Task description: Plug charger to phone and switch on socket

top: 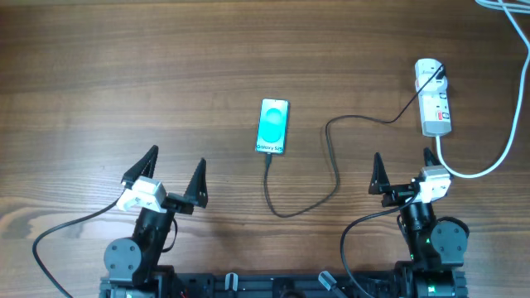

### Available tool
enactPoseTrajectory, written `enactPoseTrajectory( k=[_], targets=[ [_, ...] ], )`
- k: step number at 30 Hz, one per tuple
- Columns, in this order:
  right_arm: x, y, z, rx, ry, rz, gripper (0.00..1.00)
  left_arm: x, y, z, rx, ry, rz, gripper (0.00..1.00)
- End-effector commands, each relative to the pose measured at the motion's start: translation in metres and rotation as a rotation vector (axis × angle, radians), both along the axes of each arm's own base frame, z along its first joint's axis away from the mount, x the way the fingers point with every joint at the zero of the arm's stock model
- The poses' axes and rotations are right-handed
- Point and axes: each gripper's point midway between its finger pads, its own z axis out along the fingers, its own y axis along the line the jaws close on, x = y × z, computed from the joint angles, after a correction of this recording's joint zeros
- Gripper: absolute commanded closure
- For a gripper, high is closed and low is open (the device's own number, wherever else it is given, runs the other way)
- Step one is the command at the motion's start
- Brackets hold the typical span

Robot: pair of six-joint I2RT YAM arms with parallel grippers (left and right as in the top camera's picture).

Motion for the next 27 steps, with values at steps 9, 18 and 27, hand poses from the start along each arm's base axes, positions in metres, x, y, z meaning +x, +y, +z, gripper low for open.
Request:
enactPoseTrajectory(
  k=[9,18,27],
  targets=[
    [-0.001,0.001,0.003,-0.013,-0.016,0.002,0.00,0.010,0.029,-0.024,0.009,0.054,0.151,0.00],
    [-0.001,0.001,0.003,-0.012,-0.016,0.002,0.00,0.011,0.034,-0.066,0.094,0.207,0.182,0.00],
    [-0.001,0.001,0.003,-0.013,-0.016,0.002,0.00,0.011,0.026,-0.066,0.179,0.187,0.152,0.00]
  ],
)
